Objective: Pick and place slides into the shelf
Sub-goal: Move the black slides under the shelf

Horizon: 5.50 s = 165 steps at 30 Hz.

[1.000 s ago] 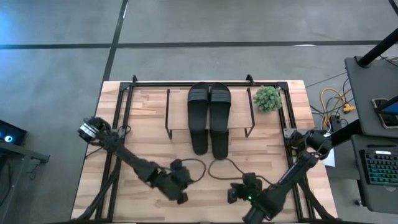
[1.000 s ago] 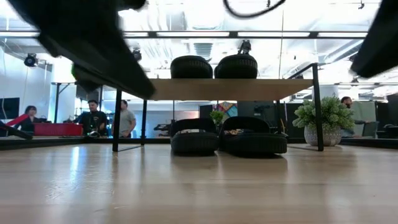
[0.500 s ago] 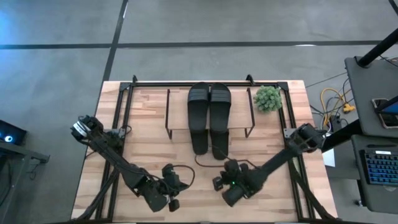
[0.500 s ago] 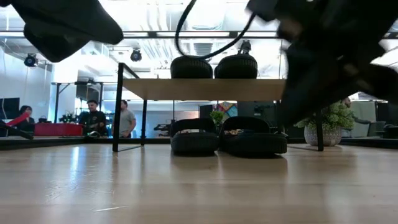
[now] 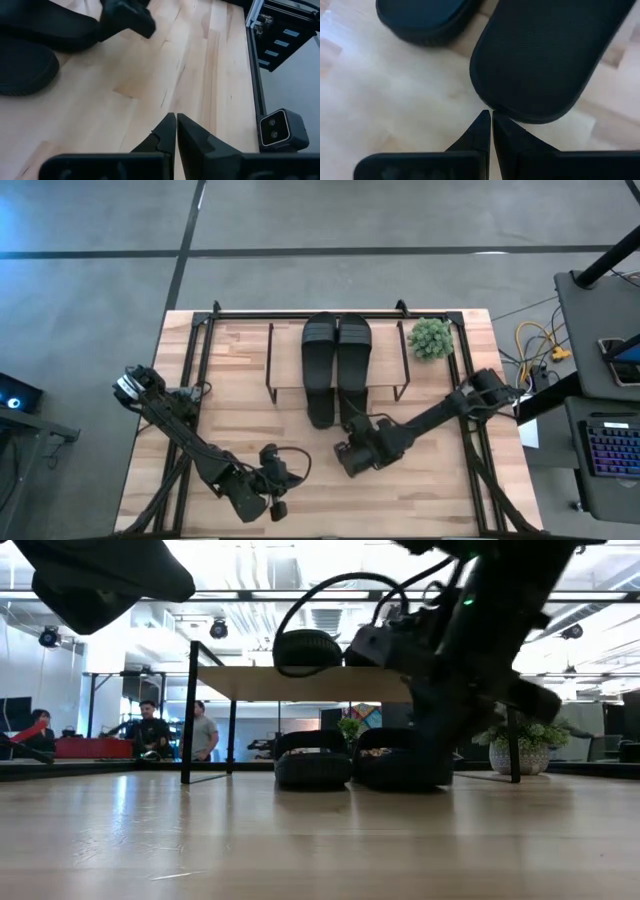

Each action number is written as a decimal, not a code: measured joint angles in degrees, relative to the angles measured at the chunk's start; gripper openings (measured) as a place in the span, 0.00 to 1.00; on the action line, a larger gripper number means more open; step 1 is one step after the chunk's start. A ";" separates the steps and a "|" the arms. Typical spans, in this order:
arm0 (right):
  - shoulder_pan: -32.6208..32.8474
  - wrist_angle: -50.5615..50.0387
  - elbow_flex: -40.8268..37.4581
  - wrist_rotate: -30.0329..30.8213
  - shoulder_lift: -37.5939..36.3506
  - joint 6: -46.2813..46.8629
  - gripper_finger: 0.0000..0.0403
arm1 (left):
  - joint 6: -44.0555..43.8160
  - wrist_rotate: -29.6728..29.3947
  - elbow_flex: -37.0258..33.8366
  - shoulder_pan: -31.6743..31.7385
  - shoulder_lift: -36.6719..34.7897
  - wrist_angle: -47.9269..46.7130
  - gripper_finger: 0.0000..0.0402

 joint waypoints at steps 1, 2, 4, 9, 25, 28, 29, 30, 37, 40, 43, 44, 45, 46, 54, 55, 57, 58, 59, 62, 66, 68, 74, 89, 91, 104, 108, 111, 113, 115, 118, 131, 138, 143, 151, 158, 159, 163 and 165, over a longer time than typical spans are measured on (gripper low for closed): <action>-0.68 0.21 0.00 -0.08 0.00 -1.27 0.03 | 0.01 -0.02 -0.02 0.00 0.00 -0.02 0.00; -1.35 0.48 0.04 -0.11 0.01 -2.55 0.03 | 0.00 -0.04 0.00 -0.01 0.00 -0.02 0.00; -2.71 1.07 0.04 -0.13 0.00 -4.31 0.03 | 0.00 -0.19 -0.02 0.00 0.00 -0.06 0.00; -5.62 1.01 0.07 0.23 0.01 -8.18 0.03 | 0.02 -0.25 -0.02 -0.01 0.00 -0.06 0.00; -0.97 0.24 4.84 5.45 -0.70 -8.16 0.03 | 0.06 -1.30 -0.45 0.00 0.00 0.01 0.00; 2.22 -1.89 6.75 7.34 -1.50 -4.77 0.03 | 0.06 -1.29 -0.83 0.07 0.00 -0.09 0.00; 3.43 -2.90 7.40 7.94 -1.81 -3.28 0.03 | 0.07 -1.30 -0.83 0.08 0.00 -0.15 0.00; 4.77 -3.69 8.01 8.75 -2.30 -1.68 0.03 | 0.08 -1.30 -0.83 0.12 0.00 -0.14 0.00; 17.05 -13.24 12.88 20.85 -5.69 14.39 0.03 | 0.32 -0.77 -0.87 2.94 2.25 0.21 0.00; 20.93 -21.15 15.09 24.20 -5.79 22.49 0.03 | 2.88 3.37 -0.84 6.08 3.59 0.34 0.00; 23.48 -27.76 15.96 24.39 -5.79 31.49 0.03 | 8.45 9.40 0.26 9.96 4.97 0.17 0.00; 24.14 -29.30 15.96 24.38 -5.79 34.26 0.03 | 9.96 9.94 0.71 11.22 5.33 -0.43 0.00; 24.82 -31.08 15.96 24.36 -5.75 36.86 0.03 | 10.84 10.46 1.14 12.42 5.45 -0.97 0.00; 25.37 -32.95 15.93 24.35 -5.74 39.31 0.03 | 11.21 10.59 1.48 13.57 5.46 -1.49 0.00; 26.28 -37.94 15.69 24.35 -5.73 45.87 0.03 | 15.15 13.87 1.23 21.43 5.46 -1.70 0.00; 26.22 -38.05 15.69 24.35 -5.72 45.86 0.03 | 16.12 14.50 1.12 22.10 5.46 -1.88 0.00; 26.11 -38.45 15.69 24.35 -5.72 45.85 0.03 | 18.04 15.14 1.09 23.10 5.46 -1.83 0.00; 25.98 -38.69 15.69 24.34 -5.73 45.83 0.03 | 18.66 15.17 1.11 23.49 5.46 -1.75 0.00; 25.98 -38.81 15.69 24.35 -5.72 45.83 0.03 | 19.30 15.27 1.11 23.86 5.46 -1.68 0.00; 25.98 -39.22 15.67 24.35 -5.72 45.71 0.03 | 19.63 17.32 1.03 24.62 5.46 -1.30 0.00; 25.98 -39.16 15.67 24.29 -5.72 45.69 0.03 | 20.29 20.01 0.85 24.65 5.46 0.12 0.00; 25.98 -39.16 15.59 24.29 -5.72 45.62 0.03 | 21.63 21.87 0.65 24.59 5.46 2.80 0.00; 25.87 -40.11 15.49 23.21 -5.72 45.25 0.03 | 22.64 23.46 0.15 25.70 6.97 4.54 0.00; 25.87 -40.24 14.94 22.62 -5.70 45.24 0.03 | 22.60 14.17 0.98 27.80 12.17 4.65 0.00; 25.87 -40.27 14.93 22.61 -5.70 45.17 0.03 | 22.64 13.70 0.98 28.81 12.00 3.98 0.00; 25.87 -40.26 14.12 21.28 -5.70 44.58 0.03 | 24.60 12.62 0.02 36.15 12.05 2.91 0.00; 25.87 -40.17 14.05 21.28 -5.70 44.58 0.03 | 26.02 12.60 0.89 35.82 12.01 2.87 0.00; 25.87 -40.19 13.95 21.27 -5.70 44.58 0.03 | 26.01 12.58 1.48 34.58 11.46 2.93 0.00; 25.87 -40.14 13.94 21.27 -5.70 44.60 0.03 | 25.67 12.59 1.83 33.16 10.97 3.28 0.00; 25.87 -40.15 13.94 21.27 -5.70 44.61 0.03 | 25.60 12.62 2.04 31.24 10.45 3.27 0.00; 25.81 -39.62 13.80 21.27 -5.70 44.81 0.03 | 24.93 12.60 2.32 27.58 9.42 3.14 0.00; 16.98 -2.26 0.37 15.30 -5.63 26.34 0.03 | 10.44 2.33 2.18 7.95 0.87 -2.09 0.00; 9.31 12.18 -4.76 12.53 -5.65 9.25 0.03 | 1.35 -4.03 2.01 3.10 -2.55 -11.00 0.00; 5.08 13.07 -7.66 8.91 -5.65 5.99 0.03 | -1.45 -5.66 1.97 1.32 -3.23 -13.23 0.00; 0.30 19.83 -12.44 6.48 -5.65 1.46 0.03 | -1.47 -5.80 1.66 0.37 -3.23 -13.90 0.00; -3.23 20.02 -14.48 6.49 -5.65 0.60 0.03 | -1.47 -5.78 0.98 0.37 -3.21 -14.03 0.00; -3.69 20.07 -14.55 6.51 -5.65 0.23 0.03 | -1.45 -5.78 0.98 0.37 -3.21 -14.03 0.00; -5.53 20.02 -14.64 6.49 -5.65 -2.53 0.03 | -1.47 -5.78 0.98 0.37 -3.21 -14.57 0.00; -6.58 19.92 -14.64 6.52 -5.65 -4.04 0.03 | -1.45 -5.78 0.98 0.37 -3.21 -15.08 0.00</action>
